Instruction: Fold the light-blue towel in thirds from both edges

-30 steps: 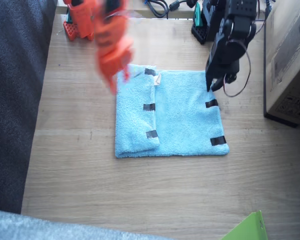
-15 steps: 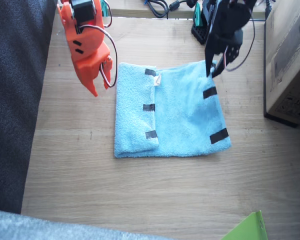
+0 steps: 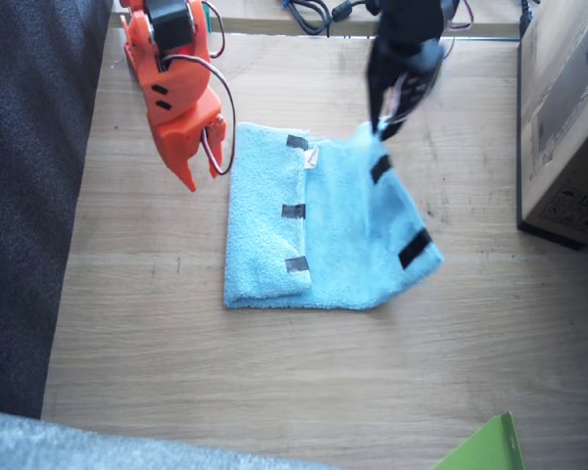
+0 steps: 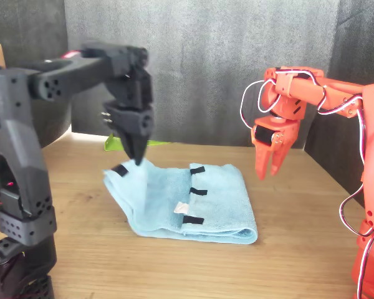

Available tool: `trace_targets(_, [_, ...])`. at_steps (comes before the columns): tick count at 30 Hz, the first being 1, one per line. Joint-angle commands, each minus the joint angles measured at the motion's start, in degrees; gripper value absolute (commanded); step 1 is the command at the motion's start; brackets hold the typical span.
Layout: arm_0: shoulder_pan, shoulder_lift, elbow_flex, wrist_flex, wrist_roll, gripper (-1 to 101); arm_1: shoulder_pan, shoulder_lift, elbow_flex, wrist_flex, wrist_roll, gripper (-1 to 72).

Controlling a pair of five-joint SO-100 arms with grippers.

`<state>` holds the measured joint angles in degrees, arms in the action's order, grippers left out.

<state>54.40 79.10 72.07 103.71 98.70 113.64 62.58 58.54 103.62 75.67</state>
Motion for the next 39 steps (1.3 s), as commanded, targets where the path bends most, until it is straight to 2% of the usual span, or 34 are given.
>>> trace_targets(1, [-2.99,-2.9,-5.71,1.41,0.18,0,0.62,4.04,1.05,-0.35,0.97,18.4])
trace_targets(15, [-12.04,-21.53,-28.3,8.53,0.88,0,0.35,5.45,4.66,-1.58,1.05,18.6])
trace_targets(19, [-13.18,-30.23,-40.78,13.18,0.35,1,0.35,6.24,6.5,-2.37,1.23,18.6])
trace_targets(21, [-13.8,-33.4,-44.38,14.5,0.79,15,0.35,6.68,7.21,-2.37,1.23,18.7])
trace_targets(24, [-14.94,-36.3,-46.32,14.5,-0.09,22,0.26,7.38,8.0,-2.37,1.23,18.7])
trace_targets(27, [-17.05,-36.83,-43.51,14.59,2.55,28,0.26,7.47,8.17,-2.46,1.23,18.7])
trace_targets(31, [-19.16,-35.24,-41.92,14.68,5.71,29,0.7,7.21,8.17,-2.81,1.41,18.8])
trace_targets(36, [-18.63,-27.95,-41.92,14.68,8.35,26,0.09,7.65,8.88,-3.08,1.58,18.0])
trace_targets(38, [-15.21,-23.47,-42.1,14.68,8.79,13,-1.49,8.7,9.84,-3.78,1.41,15.3])
trace_targets(39, [-12.3,-21.53,-43.15,14.59,7.29,1,-2.46,9.58,10.55,-4.39,1.49,9.2])
